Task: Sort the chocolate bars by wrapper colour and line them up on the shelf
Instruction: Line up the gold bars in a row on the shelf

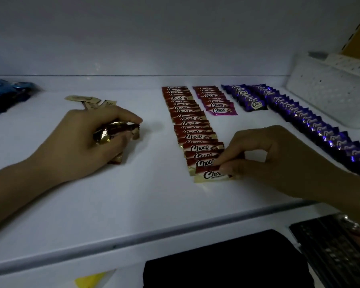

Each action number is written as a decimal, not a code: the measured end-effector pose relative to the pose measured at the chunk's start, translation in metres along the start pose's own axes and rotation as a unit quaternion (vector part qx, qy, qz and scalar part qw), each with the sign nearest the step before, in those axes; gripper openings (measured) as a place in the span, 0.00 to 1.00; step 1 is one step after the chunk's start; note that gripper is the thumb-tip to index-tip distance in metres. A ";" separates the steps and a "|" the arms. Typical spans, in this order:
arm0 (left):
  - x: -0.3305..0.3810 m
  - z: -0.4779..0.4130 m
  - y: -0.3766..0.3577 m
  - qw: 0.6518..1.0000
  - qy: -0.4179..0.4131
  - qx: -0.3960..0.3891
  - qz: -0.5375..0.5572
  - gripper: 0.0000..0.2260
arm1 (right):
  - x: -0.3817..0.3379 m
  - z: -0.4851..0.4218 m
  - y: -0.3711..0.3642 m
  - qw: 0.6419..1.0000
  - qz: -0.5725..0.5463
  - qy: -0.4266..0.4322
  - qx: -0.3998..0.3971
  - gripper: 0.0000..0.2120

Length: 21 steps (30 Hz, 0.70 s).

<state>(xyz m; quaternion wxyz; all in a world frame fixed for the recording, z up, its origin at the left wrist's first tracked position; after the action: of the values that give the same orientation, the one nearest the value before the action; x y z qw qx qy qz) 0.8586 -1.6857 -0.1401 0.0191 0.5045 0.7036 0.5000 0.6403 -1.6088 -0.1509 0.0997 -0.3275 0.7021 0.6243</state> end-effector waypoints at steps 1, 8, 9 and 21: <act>0.002 0.000 -0.002 1.000 -0.008 -0.010 -0.002 0.12 | 0.002 0.001 0.001 0.999 -0.042 -0.007 0.020 0.06; -0.001 -0.001 -0.007 0.999 -0.031 -0.032 -0.031 0.13 | 0.001 -0.003 0.004 0.999 -0.010 -0.008 0.040 0.07; -0.001 -0.001 -0.007 0.998 -0.034 -0.030 -0.033 0.13 | -0.004 -0.003 0.005 0.999 0.011 0.008 0.043 0.06; 0.006 -0.006 -0.004 0.993 0.031 -0.004 0.117 0.13 | -0.017 0.001 0.007 0.993 0.089 0.038 0.065 0.04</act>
<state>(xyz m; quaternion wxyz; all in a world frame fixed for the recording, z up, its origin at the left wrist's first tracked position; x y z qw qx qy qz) 0.8499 -1.6854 -0.1372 -0.0592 0.5672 0.6380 0.5174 0.6486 -1.6019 -0.1362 0.0382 -0.2804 0.7707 0.5708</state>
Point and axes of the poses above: each hand's wrist, its own z-axis away from the middle knuckle, its own y-axis out of the back of the hand, x = y × z, the point moved 9 cm from there along -z, towards the middle knuckle, and after that the axes turned 1 degree about -y, right-handed, at the moved point
